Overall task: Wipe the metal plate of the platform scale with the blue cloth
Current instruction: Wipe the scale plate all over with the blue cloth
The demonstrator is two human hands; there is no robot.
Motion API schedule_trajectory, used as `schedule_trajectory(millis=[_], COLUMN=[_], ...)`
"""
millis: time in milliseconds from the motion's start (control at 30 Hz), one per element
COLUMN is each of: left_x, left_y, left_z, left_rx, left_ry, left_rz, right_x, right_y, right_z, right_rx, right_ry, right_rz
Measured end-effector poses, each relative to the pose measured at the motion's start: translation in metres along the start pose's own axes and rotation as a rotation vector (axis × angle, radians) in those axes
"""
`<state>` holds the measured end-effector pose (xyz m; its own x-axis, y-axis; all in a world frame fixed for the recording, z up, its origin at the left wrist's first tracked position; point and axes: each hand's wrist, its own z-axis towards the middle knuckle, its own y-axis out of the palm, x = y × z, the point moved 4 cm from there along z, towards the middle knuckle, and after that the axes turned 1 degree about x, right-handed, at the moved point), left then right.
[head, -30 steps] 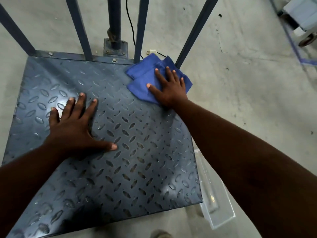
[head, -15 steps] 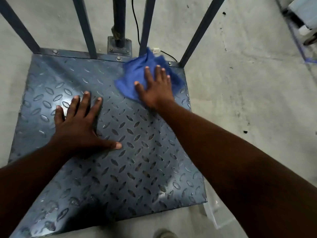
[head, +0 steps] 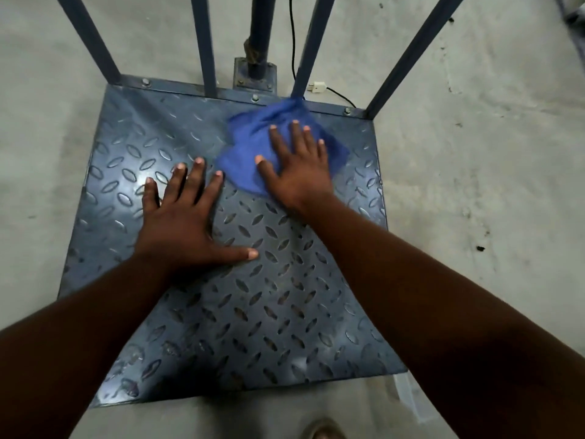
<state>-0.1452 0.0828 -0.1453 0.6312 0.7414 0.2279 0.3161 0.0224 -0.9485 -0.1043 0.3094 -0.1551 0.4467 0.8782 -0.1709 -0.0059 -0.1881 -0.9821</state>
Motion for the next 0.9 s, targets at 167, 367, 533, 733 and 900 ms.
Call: schedule_trajectory(millis=[167,367,533,733,900], left_x=[0.001,0.001,0.001,0.0,0.001], left_y=[0.001,0.001,0.001,0.001,0.001], left_z=[-0.003,-0.006,-0.005,-0.004,-0.003], left_rx=[0.068,0.12,0.128,0.167,0.19], left_ry=[0.015,0.014,0.012,0.01,0.018], left_rz=[0.019,0.031,0.029,0.012,0.013], right_x=[0.021,-0.045,-0.028,-0.069,-0.07], right_y=[-0.011,0.008,0.002,0.001,0.006], right_z=[0.027,0.016,0.042,0.056,0.037], right_rx=[-0.007,0.022,0.023,-0.031,-0.057], right_ry=[0.109,-0.174,0.137,-0.169,-0.265], right_rz=[0.033,-0.021,0.012,0.017,-0.027])
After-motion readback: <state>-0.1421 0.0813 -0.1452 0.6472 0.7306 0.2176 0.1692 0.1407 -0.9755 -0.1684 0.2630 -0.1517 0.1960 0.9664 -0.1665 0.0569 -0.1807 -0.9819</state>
